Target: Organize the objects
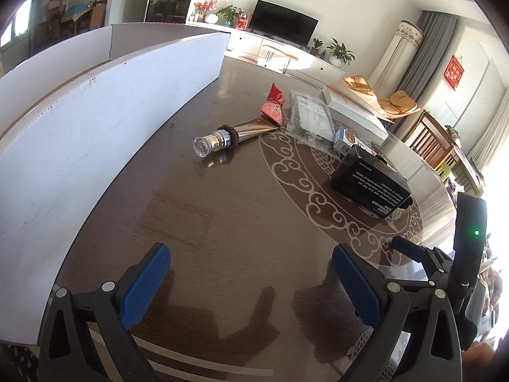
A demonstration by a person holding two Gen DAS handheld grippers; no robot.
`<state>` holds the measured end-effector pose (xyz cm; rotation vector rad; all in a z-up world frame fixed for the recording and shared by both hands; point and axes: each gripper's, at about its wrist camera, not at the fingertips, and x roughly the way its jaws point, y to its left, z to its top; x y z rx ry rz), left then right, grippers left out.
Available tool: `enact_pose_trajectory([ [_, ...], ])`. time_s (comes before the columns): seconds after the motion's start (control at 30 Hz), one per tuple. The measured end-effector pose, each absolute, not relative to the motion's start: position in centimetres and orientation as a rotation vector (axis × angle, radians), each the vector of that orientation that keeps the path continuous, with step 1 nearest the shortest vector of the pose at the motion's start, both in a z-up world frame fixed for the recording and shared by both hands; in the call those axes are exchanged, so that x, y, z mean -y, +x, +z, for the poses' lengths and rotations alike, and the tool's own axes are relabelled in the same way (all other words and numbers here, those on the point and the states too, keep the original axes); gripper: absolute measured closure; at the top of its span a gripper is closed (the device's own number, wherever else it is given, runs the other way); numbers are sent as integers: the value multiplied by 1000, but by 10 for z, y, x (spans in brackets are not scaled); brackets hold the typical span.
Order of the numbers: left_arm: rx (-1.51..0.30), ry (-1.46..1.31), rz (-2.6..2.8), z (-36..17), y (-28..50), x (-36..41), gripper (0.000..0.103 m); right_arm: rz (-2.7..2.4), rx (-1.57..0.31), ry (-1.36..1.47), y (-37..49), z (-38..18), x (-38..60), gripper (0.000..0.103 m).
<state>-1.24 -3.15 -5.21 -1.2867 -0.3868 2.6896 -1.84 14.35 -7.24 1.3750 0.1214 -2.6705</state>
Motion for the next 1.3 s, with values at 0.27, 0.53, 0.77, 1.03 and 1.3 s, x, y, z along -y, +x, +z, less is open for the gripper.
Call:
enact_pose_trajectory([
  [0.27, 342, -1292, 2707, -52, -11, 27, 0, -2671, -121, 1375, -18, -72, -143, 0],
  [0.53, 327, -1326, 2687, -57, -14, 23, 0, -2671, -121, 1375, -18, -72, -144, 0],
  [0.77, 292, -1344, 2679, -59, -13, 18, 0, -2580, -179, 1390, -17, -74, -153, 0],
  [1.03, 269, -1370, 2657, -63, -16, 13, 0, -2599, -174, 1345, 7, -75, -198, 0],
  [1.3, 298, -1365, 2648, -62, -16, 16, 0, -2609, -172, 1345, 5, -76, -195, 0],
])
